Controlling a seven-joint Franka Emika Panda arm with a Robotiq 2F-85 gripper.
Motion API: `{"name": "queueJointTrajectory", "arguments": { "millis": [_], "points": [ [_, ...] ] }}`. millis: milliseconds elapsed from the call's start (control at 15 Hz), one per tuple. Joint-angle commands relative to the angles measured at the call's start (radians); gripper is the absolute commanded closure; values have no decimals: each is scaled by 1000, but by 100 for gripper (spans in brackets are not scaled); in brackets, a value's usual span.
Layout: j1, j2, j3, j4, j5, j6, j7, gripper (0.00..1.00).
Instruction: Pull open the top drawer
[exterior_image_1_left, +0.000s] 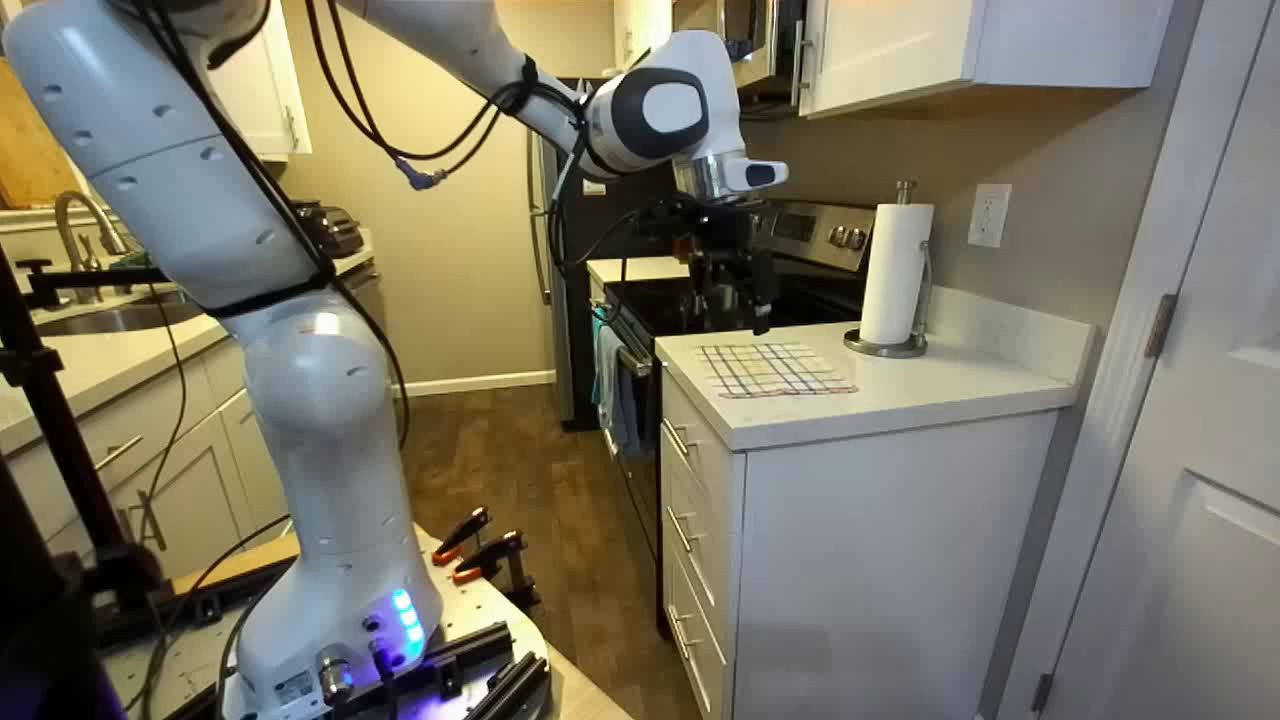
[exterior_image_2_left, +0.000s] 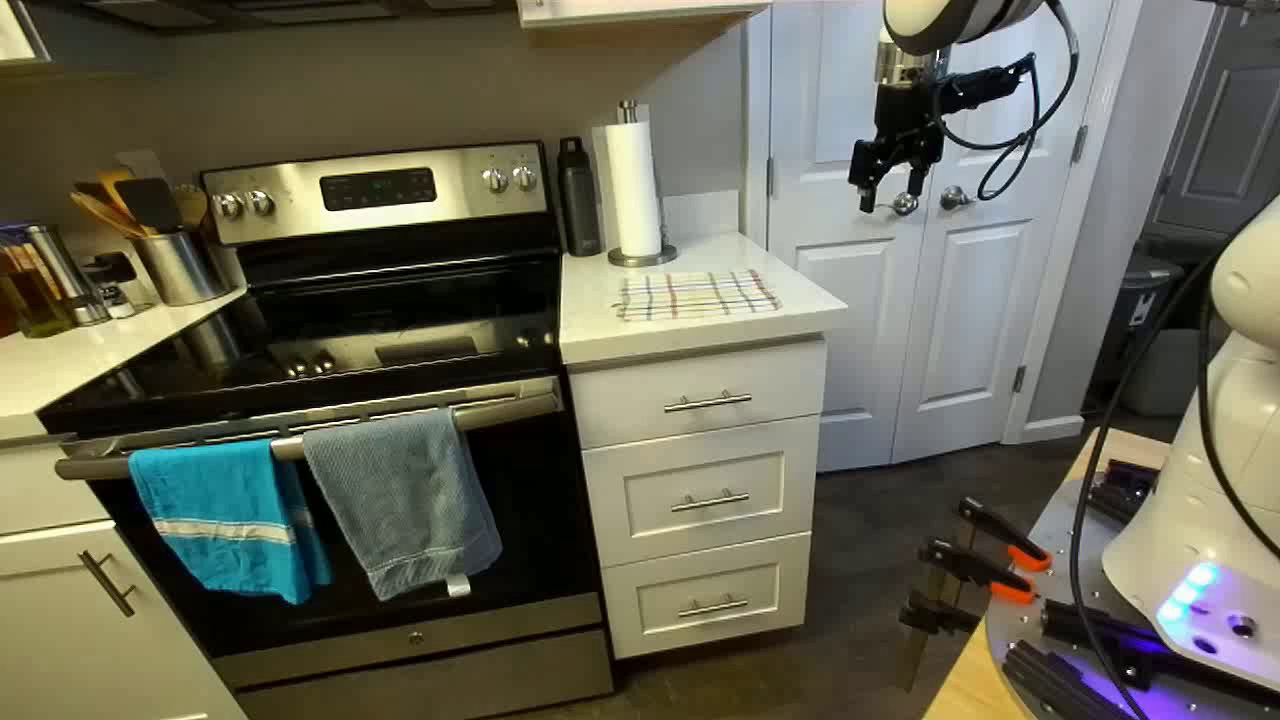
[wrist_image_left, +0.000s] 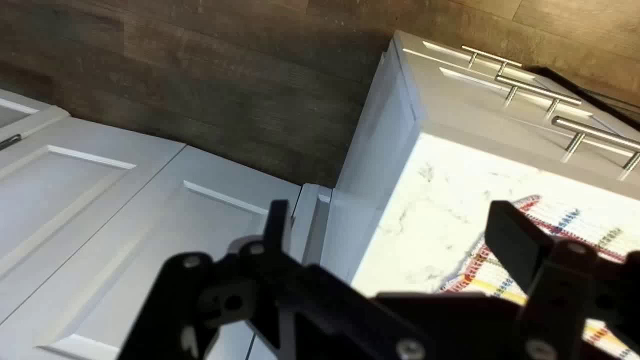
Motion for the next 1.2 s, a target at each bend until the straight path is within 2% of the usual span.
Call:
{"name": "queueJointTrajectory", "arguments": {
  "millis": [0,533,667,867,1133],
  "points": [
    [5,0,-5,2,-2,-3,1,0],
    [5,0,-5,2,-2,-3,1,0],
    [23,-13,8,-15,13,-3,4,0],
    [82,-51,76,-74,15,-6,49,0],
    [206,-52,185,-113,40,-2,56,0]
  ]
}}
